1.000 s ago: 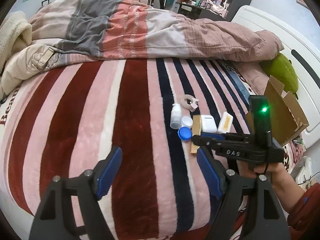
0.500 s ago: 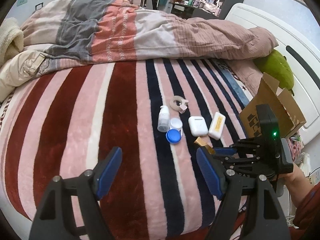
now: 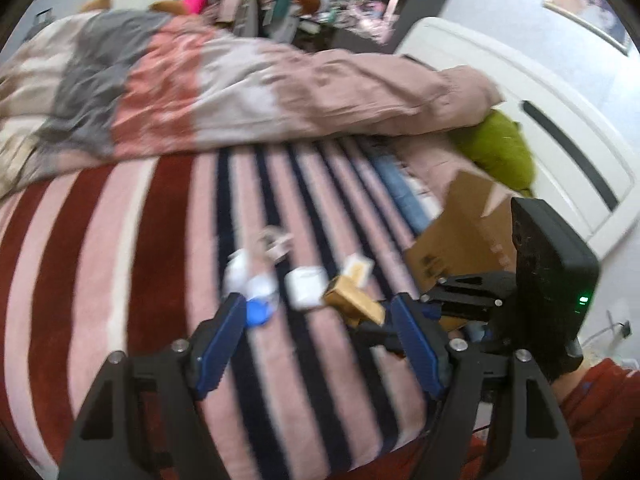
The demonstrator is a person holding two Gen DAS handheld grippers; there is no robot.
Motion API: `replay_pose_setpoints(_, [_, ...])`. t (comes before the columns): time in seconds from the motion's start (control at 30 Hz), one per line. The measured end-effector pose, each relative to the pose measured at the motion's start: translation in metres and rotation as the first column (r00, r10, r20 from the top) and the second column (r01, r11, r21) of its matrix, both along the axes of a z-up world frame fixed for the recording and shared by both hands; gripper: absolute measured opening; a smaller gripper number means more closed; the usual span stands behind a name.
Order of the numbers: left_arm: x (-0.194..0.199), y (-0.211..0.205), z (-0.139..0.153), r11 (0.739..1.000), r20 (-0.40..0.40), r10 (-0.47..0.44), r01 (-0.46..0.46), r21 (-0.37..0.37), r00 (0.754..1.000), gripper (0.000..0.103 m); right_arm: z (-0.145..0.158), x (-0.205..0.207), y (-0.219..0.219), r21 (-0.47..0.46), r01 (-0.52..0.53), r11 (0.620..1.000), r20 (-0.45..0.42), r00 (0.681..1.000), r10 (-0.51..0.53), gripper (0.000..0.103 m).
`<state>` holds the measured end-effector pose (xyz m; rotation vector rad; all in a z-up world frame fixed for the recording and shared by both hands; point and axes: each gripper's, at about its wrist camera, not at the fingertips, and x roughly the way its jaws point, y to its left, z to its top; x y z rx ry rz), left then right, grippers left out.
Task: Organize rigid objects
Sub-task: 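Drop the gold tube into the cardboard box with the right gripper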
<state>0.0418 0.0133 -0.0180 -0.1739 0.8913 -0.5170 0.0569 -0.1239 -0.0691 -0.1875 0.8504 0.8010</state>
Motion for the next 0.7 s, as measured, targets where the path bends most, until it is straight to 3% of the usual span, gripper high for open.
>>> replay_pose_setpoints(0.13, [0.018,-0.038,0.021,0.995,0.021,-0.088,0.089,-0.049,0.996,0.053,0.038,-0.006,-0.016,0.073,-0.011,0.997,0.062,0.998,0.007,0.013])
replay_pose_setpoints(0.27, [0.034,-0.083,0.036,0.978,0.032,-0.192,0.194,-0.079,0.981,0.032,0.064,-0.011,-0.052,0.114,0.027,0.993,0.125,0.991,-0.041,0.013])
replay_pose_setpoints(0.53, [0.065,-0.190,0.046,0.927,0.017,-0.364,0.364,-0.087,0.931,0.028,0.086,-0.006,-0.143,0.109,0.199,0.974,0.170,0.962,-0.216,0.013])
replay_pose_setpoints(0.7, [0.073,-0.243,0.028,0.901,-0.055,-0.432,0.429,-0.062,0.900,0.029,0.080,0.003,-0.190,0.046,0.298,0.953,0.099,0.948,-0.301,0.013])
